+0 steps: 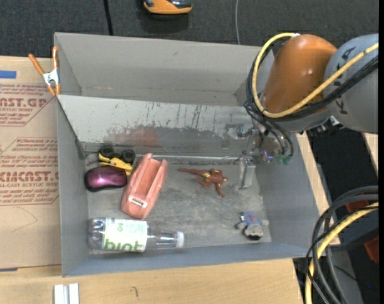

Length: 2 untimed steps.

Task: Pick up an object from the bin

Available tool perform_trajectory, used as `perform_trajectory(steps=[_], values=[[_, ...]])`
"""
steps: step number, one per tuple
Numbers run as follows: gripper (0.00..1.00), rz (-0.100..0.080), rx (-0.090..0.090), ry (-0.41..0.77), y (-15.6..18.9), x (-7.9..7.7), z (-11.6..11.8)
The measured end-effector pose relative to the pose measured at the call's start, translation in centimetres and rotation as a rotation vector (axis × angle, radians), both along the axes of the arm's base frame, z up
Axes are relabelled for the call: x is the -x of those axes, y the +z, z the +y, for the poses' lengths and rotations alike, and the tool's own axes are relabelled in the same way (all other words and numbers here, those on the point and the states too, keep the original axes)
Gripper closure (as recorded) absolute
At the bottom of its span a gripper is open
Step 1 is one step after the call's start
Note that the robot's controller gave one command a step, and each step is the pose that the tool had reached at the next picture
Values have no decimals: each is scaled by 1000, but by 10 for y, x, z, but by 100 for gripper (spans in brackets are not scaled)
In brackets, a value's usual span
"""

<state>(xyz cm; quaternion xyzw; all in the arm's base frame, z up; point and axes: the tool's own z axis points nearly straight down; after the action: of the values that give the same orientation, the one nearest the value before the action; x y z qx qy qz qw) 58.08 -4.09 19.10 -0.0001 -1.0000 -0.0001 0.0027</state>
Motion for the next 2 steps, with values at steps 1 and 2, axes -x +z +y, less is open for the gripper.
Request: perform_trajectory(steps=[1,2], values=[[0,-8,1,1,5,-2,0],[0,-14,1,57,-43,-10,22]])
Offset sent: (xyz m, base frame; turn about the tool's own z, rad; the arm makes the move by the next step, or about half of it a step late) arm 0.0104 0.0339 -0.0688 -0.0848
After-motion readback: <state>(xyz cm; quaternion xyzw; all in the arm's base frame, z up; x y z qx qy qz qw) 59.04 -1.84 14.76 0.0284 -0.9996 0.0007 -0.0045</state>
